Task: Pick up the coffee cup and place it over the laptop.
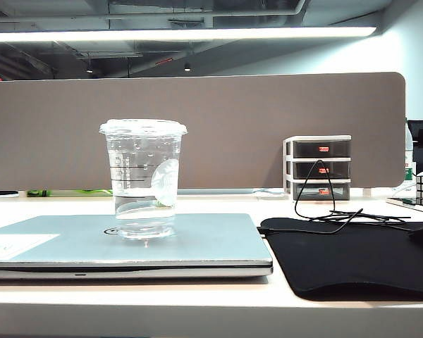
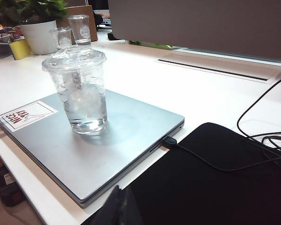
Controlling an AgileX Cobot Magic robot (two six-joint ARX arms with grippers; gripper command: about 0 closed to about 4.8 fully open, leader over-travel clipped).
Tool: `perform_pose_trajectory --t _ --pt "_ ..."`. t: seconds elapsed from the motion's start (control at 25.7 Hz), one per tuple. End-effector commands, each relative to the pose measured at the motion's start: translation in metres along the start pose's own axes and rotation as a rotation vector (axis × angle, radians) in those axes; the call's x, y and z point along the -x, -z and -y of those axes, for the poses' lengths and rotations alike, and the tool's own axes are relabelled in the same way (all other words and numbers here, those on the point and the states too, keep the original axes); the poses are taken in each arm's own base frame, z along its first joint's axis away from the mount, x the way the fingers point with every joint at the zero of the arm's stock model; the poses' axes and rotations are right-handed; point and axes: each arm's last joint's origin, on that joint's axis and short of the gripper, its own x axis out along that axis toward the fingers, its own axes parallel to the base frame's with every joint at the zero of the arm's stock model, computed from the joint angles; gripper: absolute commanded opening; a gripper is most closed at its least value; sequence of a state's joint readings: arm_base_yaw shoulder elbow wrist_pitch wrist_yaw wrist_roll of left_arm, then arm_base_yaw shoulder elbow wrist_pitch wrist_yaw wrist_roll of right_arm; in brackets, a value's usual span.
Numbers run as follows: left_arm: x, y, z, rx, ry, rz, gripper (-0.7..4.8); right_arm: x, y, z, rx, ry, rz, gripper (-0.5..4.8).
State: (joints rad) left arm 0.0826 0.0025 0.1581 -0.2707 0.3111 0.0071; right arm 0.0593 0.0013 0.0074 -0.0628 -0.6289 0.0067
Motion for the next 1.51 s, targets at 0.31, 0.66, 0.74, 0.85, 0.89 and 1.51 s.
perform_pose_trajectory --t 0.31,0.66,0.74,0.85,0.89,1.51 --pt "-0.011 0.018 -0.004 -0.021 -0.032 0.054 0.61 0.000 0.001 0.000 0.002 0.001 0.003 -0.05" --pt "-0.015 0.025 -0.006 -0.073 -0.060 0.092 0.61 0.000 0.001 0.000 0.002 0.001 0.003 -0.05" --pt "-0.015 0.028 -0.006 -0.065 -0.059 0.066 0.61 0.000 0.001 0.000 0.002 0.001 0.003 -0.05" --pt "-0.015 0.027 -0.006 -0.066 -0.059 0.069 0.61 0.000 0.001 0.000 0.002 0.001 0.003 -0.05" --pt "-0.015 0.027 -0.006 -0.067 -0.059 0.071 0.61 0.000 0.001 0.000 0.002 0.001 0.003 -0.05" --pt "-0.015 0.027 -0.006 -0.066 -0.059 0.070 0.61 0.005 0.000 0.017 0.088 0.624 -0.018 -0.05"
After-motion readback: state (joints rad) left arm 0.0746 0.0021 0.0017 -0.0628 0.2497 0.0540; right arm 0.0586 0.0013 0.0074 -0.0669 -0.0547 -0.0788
